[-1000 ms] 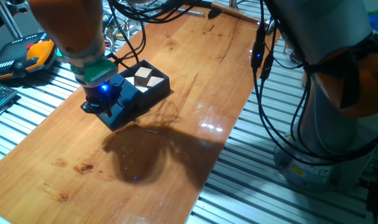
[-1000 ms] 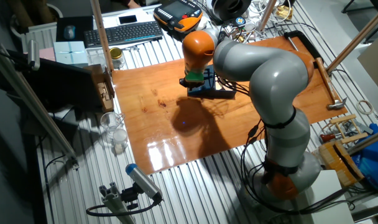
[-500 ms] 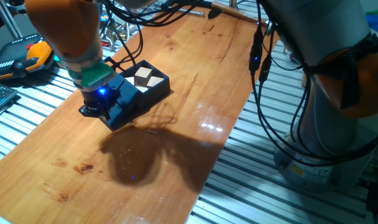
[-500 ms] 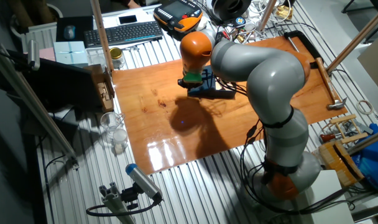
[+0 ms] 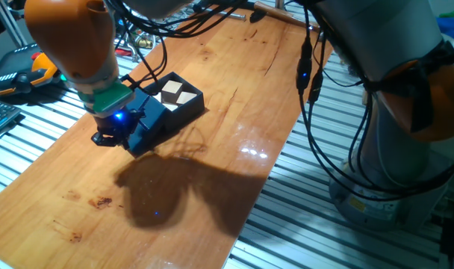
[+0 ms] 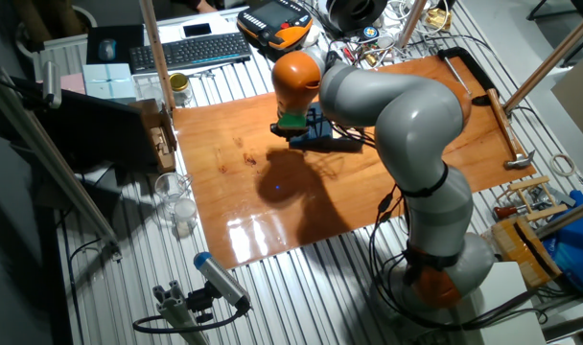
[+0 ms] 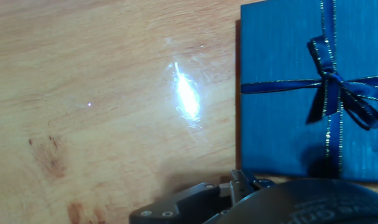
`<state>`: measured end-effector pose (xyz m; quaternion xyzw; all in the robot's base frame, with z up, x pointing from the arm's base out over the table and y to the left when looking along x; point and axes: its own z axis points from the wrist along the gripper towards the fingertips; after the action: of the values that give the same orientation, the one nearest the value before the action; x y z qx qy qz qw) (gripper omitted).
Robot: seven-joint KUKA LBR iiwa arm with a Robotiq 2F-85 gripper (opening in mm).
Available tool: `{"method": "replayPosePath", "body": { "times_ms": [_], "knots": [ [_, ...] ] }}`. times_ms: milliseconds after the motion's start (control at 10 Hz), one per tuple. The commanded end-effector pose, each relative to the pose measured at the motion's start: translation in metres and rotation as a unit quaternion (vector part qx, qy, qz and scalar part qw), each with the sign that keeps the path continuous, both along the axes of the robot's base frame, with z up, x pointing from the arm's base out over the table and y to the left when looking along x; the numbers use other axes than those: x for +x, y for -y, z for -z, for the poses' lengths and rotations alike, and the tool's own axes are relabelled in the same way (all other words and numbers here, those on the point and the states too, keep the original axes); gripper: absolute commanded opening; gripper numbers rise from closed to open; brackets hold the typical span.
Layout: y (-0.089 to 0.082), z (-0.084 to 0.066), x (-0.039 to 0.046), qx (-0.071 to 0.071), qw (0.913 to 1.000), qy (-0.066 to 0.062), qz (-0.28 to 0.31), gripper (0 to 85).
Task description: Slide the outer casing onto the gift box
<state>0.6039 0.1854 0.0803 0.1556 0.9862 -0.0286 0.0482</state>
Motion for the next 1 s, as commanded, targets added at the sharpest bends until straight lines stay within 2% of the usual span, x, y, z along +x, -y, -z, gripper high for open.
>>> {"method": "replayPosePath", "body": {
  "times_ms": [0,400,700,900],
  "knots": [
    [-0.0004,0.0008,0.0009,0.0,1.0,0.0,0.002,0.0],
    [0.0027,0.0001,0.0071,0.001,1.0,-0.002,0.003,0.0],
    [0.0025,0.0032,0.0077,0.004,1.0,-0.002,-0.002,0.0],
    [0.0025,0.0032,0.0077,-0.003,0.9999,-0.002,-0.011,0.0]
  ]
}}
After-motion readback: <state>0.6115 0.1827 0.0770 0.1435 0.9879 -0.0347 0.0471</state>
